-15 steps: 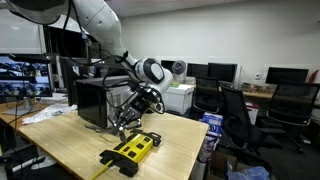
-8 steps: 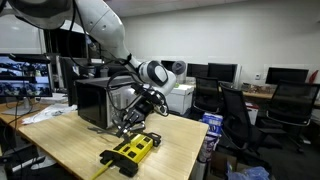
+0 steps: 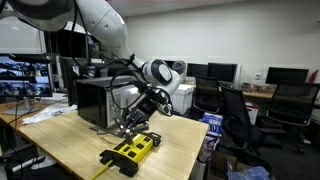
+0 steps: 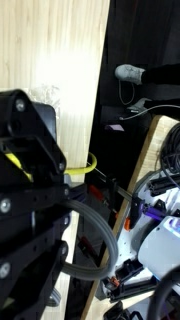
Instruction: Put the electric wire head in the extension cord
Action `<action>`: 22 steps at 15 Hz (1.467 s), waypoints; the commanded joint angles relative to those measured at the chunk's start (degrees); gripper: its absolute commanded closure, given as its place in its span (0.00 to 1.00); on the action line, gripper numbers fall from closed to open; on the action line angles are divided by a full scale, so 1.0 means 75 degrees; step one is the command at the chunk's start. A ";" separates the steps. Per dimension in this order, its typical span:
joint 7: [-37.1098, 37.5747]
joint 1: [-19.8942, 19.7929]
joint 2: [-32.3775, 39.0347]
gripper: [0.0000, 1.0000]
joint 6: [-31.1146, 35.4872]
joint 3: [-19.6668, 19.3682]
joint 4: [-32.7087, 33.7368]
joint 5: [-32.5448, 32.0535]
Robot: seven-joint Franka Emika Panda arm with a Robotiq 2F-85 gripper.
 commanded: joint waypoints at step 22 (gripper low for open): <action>-0.0360 -0.0212 0.0357 0.99 -0.0310 0.0120 0.0162 -0.0975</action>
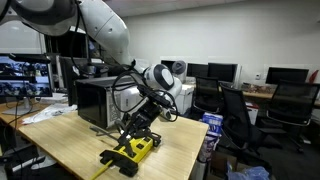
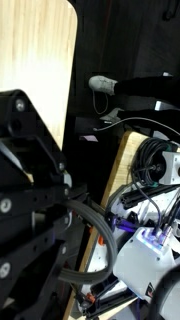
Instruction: Put the electric wire head in the extension cord
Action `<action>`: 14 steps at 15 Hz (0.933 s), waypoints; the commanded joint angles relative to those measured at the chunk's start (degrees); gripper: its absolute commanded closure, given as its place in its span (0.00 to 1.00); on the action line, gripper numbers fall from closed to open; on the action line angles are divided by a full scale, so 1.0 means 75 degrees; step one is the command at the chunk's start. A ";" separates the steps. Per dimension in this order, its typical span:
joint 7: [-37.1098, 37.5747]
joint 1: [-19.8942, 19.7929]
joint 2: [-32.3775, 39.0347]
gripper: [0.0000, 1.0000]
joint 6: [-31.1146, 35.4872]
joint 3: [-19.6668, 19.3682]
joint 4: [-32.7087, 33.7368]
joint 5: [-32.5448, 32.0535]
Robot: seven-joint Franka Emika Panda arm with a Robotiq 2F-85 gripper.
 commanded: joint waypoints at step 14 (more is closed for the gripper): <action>-0.0313 -0.0063 0.0091 0.99 0.0280 0.0201 0.0128 -0.0098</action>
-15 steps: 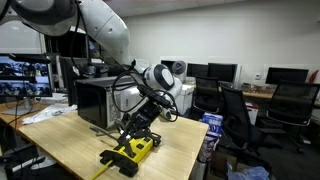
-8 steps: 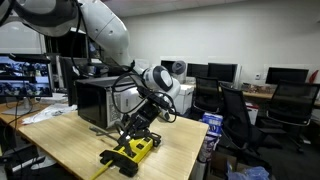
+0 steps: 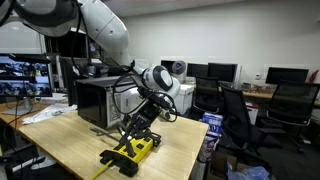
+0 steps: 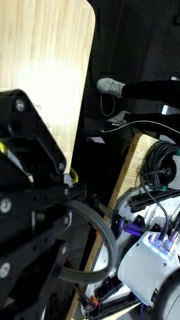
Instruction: Put the electric wire head in the extension cord
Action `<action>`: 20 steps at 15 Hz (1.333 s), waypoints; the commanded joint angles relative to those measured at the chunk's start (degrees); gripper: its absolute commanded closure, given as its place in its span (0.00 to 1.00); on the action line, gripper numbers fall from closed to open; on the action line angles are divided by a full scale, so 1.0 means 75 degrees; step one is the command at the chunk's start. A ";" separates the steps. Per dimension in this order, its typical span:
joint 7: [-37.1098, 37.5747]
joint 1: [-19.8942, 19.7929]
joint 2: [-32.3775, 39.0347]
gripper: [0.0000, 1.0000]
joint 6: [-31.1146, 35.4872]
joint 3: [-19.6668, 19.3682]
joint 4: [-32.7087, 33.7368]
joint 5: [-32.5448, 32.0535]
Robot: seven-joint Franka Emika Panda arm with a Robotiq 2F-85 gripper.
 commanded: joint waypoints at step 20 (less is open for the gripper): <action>-0.0370 -0.0218 0.0442 0.99 0.0156 0.0116 0.0587 0.0132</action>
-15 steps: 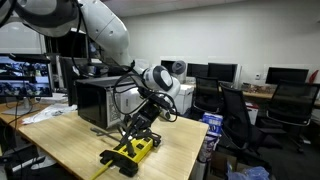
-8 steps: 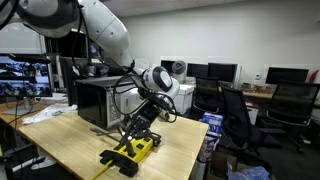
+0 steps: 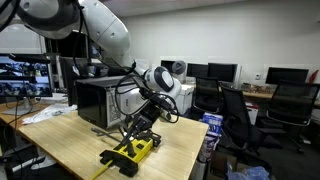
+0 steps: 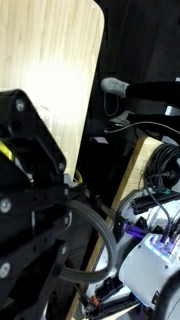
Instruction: Put the electric wire head in the extension cord
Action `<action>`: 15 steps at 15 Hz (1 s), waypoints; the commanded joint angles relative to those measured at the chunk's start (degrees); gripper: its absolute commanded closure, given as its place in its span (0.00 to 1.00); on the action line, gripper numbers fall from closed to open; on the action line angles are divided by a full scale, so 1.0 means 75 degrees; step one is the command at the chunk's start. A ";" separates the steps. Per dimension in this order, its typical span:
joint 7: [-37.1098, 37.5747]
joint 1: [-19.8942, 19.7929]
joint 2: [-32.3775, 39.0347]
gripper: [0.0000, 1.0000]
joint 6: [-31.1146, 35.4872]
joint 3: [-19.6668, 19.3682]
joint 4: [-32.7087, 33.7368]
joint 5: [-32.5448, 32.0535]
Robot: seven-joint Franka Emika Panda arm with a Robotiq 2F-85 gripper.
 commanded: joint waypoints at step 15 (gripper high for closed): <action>-0.0436 -0.0063 0.0442 0.99 0.0690 0.0120 0.0399 0.0248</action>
